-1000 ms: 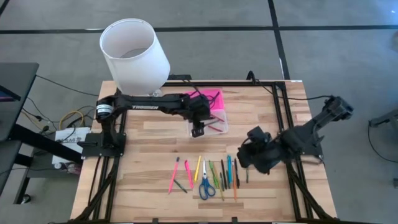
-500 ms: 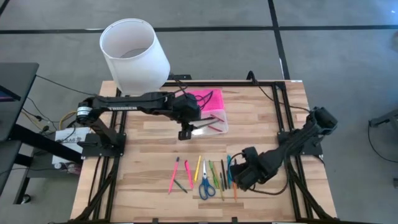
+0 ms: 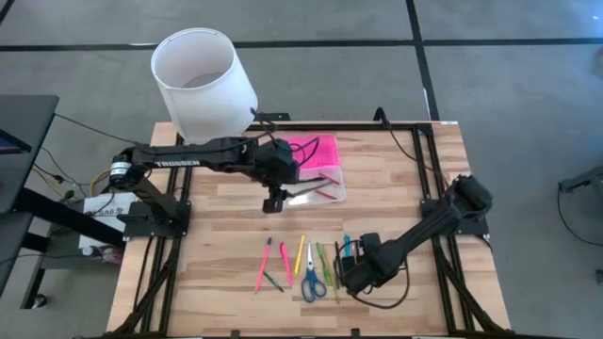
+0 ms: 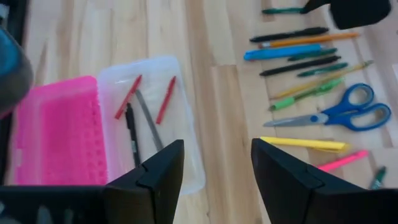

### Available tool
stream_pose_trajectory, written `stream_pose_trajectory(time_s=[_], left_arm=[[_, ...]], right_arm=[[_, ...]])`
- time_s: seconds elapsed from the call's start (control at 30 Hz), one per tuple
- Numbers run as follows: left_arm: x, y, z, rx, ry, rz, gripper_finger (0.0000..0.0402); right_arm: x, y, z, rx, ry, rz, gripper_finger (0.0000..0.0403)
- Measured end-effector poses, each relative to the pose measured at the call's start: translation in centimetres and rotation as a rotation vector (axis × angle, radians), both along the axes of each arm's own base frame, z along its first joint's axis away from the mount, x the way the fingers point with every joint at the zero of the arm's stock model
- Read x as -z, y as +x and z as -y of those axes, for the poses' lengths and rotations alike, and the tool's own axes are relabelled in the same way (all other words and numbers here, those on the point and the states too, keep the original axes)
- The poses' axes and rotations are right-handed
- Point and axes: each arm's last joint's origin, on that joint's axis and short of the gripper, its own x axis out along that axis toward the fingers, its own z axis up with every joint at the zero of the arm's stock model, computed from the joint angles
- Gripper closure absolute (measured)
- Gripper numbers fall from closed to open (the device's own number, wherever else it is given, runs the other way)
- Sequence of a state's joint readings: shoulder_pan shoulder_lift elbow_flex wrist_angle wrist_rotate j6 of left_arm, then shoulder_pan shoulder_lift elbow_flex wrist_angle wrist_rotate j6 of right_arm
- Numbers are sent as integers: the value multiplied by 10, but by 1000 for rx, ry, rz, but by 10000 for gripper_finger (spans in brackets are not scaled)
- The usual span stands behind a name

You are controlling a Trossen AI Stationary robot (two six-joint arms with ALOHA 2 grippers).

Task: Pick & place school supplies into a supply box
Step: Put the green crayon into the pink supply box

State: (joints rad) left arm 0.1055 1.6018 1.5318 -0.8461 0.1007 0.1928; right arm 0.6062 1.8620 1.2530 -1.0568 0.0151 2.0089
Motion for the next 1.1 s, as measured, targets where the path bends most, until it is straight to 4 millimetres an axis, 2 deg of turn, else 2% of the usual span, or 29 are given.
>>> stream_pose_trajectory(time_s=[0.17, 0.4, 0.5, 0.7, 0.97, 1.1], left_arm=[[0, -4, 1, 15, -3, -26, 220], [2, -6, 1, 27, 2, -54, 220], [2, -6, 1, 29, 4, -56, 220], [3, -7, 1, 29, 3, -64, 220], [3, -6, 0, 21, 14, -65, 220], [3, -6, 0, 17, 19, -65, 220]], right_arm=[[13, 2, -3, 20, 12, -43, 282], [12, -6, -2, 44, -48, -97, 282], [19, -11, 1, 49, -59, -109, 282], [33, -10, 1, 47, -16, -21, 282], [36, -13, 3, 38, -27, -34, 283], [44, -17, 4, 34, -6, -10, 296]])
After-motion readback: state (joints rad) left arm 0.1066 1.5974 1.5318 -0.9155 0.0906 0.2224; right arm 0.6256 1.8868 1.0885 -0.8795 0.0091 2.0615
